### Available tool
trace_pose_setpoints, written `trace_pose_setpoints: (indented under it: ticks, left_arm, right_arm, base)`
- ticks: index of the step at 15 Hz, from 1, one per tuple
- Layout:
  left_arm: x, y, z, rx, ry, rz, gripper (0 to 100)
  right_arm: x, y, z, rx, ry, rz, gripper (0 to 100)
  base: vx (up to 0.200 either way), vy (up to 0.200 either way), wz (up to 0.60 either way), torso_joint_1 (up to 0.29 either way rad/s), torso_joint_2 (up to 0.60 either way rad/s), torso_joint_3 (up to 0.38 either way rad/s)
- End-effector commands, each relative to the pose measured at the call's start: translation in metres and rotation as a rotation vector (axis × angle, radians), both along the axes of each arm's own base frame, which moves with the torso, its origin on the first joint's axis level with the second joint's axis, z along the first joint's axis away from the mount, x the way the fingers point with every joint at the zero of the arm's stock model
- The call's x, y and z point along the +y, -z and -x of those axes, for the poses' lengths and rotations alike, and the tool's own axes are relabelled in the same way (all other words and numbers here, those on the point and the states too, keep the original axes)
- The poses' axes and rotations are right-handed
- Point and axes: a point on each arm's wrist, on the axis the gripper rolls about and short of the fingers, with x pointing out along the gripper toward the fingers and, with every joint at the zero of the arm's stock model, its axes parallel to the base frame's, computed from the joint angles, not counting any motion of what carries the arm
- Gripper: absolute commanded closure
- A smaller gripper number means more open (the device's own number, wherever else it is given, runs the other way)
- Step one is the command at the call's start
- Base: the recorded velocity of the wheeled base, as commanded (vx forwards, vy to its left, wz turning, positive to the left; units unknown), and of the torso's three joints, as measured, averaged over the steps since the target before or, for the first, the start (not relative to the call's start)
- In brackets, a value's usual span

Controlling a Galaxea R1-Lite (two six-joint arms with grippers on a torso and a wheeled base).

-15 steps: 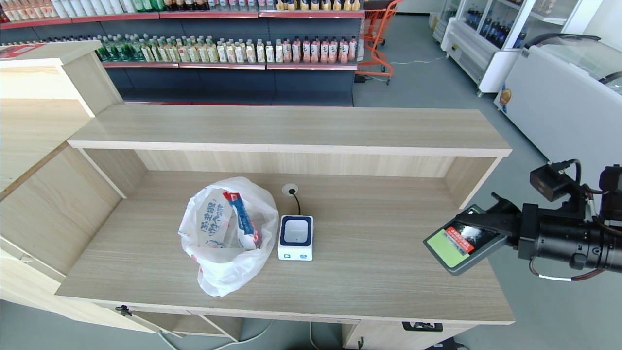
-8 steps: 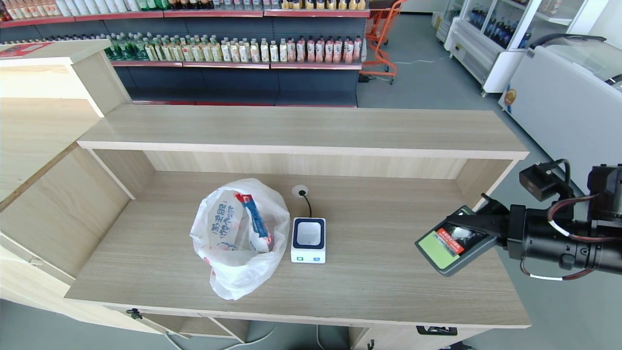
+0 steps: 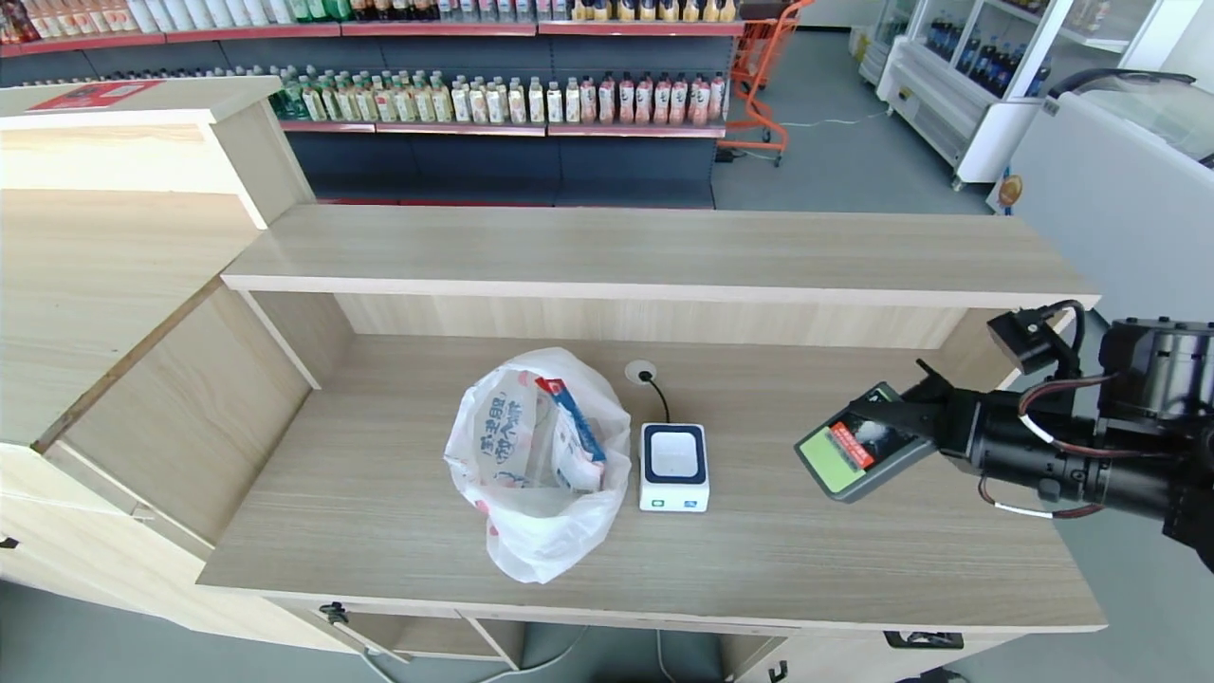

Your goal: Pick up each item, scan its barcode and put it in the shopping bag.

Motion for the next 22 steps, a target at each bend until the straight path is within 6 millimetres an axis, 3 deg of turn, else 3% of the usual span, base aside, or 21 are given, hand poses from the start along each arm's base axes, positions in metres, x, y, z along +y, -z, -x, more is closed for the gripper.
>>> trace_pose_setpoints:
  ticks: [1,6,15,22]
  left_arm:
    - [0.0,0.0,0.0,-0.001,-0.001,0.0,0]
    - [0.0,0.0,0.0,-0.001,-0.001,-0.004,0]
    - [0.0,0.0,0.0,-0.001,-0.001,-0.004,0]
    - [0.0,0.0,0.0,-0.001,-0.001,-0.004,0]
  right_arm:
    - [0.007,0.028,-0.019,0.03,-0.013,0.06,100]
    - [0.032,0.074,-0.053,-0.072,0.002,0.179,100]
    - [0.05,0.09,-0.102,-0.125,0.014,0.178,100]
    - [0.051,0.108,-0.117,-0.125,0.061,0.224,100]
  base:
    - [0.0,0.2,0.0,0.002,0.0,0.007]
    - [0.0,0.04,0.0,0.0,0.0,0.0]
    - [0.0,0.0,0.0,0.0,0.0,0.0]
    - [0.0,0.0,0.0,0.0,0.0,0.0]
